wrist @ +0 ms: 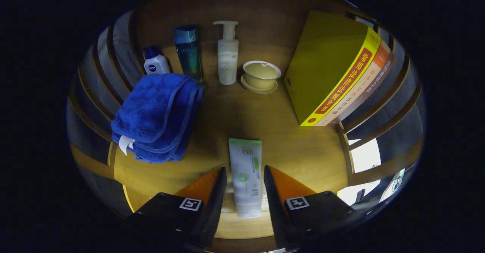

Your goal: Pull open the drawer, take out the items inside it, and place them on the countertop above the cabinet.

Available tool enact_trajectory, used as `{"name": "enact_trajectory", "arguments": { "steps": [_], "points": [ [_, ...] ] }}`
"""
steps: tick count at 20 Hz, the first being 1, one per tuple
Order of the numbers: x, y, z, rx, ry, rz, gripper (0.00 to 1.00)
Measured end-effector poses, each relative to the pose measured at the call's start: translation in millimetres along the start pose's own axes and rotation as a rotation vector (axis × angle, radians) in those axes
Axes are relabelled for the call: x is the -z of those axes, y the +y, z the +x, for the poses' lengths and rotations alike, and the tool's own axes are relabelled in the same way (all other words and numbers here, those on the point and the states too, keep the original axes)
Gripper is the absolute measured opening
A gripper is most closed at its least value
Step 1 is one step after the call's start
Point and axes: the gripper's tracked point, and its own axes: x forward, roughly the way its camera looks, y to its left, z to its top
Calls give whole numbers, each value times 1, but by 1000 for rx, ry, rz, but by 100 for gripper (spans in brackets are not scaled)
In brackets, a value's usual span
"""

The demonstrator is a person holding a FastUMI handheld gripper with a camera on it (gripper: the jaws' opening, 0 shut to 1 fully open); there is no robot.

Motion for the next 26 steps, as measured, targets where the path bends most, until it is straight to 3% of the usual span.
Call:
{"name": "enact_trajectory", "arguments": {
  "steps": [7, 17, 26],
  "points": [
    [2, 19, -35, -43, -102, 119, 99],
    [7, 13, -142, 6, -371, 85, 98],
    [64, 21, -228, -12, -558, 80, 98]
  ]
}}
